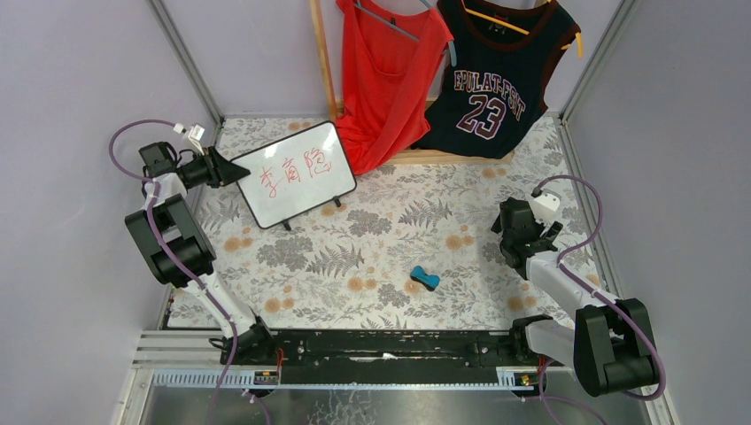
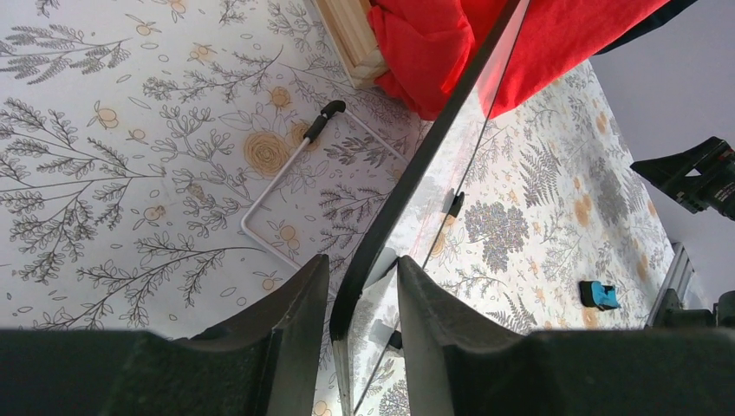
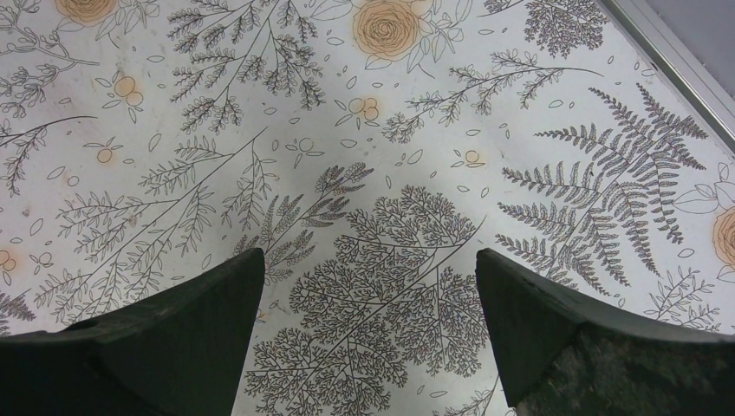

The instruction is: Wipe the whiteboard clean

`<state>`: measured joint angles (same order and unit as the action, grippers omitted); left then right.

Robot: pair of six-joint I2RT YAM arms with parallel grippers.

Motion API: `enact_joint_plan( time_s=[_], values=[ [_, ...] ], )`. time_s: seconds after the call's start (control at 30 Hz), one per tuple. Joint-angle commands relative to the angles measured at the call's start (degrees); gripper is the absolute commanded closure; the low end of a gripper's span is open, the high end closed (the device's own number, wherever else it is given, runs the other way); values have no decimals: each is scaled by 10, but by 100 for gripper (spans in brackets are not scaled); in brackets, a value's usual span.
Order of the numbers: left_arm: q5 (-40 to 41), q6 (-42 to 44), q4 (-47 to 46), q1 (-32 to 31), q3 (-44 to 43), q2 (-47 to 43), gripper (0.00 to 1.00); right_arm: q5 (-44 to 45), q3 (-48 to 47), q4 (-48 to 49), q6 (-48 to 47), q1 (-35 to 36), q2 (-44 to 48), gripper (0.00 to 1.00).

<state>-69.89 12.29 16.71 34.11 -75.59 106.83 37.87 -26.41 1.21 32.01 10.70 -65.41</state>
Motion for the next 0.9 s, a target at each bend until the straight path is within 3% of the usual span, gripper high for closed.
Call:
enact_joint_plan(
  time_s=[0.0,0.47,0.87],
  values=[
    [-5,17,-2,-3,1,-27,68,6,-22,20,-1,-3,3,2],
    [-4,35,20,0,2,-23,76,5,-21,19,-1,-2,4,2],
    [-3,49,35,2,0,-19,98,2,-22,16,0,-3,4,2]
  ],
)
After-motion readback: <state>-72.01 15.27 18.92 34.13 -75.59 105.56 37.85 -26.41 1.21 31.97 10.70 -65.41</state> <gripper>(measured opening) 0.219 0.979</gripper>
